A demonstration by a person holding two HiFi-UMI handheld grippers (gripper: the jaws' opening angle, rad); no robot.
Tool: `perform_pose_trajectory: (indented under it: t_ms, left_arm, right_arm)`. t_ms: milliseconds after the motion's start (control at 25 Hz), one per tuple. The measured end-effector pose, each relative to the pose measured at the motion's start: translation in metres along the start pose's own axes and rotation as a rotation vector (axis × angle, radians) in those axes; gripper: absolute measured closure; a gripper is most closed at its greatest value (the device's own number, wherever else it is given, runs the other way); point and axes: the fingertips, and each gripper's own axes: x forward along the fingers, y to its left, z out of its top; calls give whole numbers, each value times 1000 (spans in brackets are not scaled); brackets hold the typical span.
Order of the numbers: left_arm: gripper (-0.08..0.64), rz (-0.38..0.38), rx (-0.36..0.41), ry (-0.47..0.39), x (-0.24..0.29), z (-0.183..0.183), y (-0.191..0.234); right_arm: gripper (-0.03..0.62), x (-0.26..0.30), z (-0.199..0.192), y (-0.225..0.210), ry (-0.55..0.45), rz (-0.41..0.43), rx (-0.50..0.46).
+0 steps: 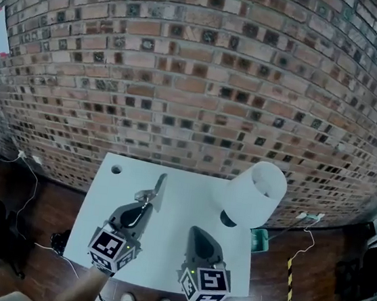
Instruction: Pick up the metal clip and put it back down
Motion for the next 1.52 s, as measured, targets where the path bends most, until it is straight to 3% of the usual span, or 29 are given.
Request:
perform_pose_trajectory:
  t_ms: [280, 440, 640, 1520]
  left_arm:
    - [560, 93, 102, -95, -31, 43, 4]
    - [560, 117, 146, -127, -50, 49, 0]
    - [560, 132, 118, -125, -62, 43, 3]
    - [560, 133, 140, -130, -64, 44, 7]
  right_arm:
    - [611, -3, 24, 11, -55, 28, -28]
    - [611, -7, 28, 21, -72, 50, -38]
    - [611, -8, 27, 27, -75, 65, -42]
    - [611, -12, 20, 37, -50, 73, -46]
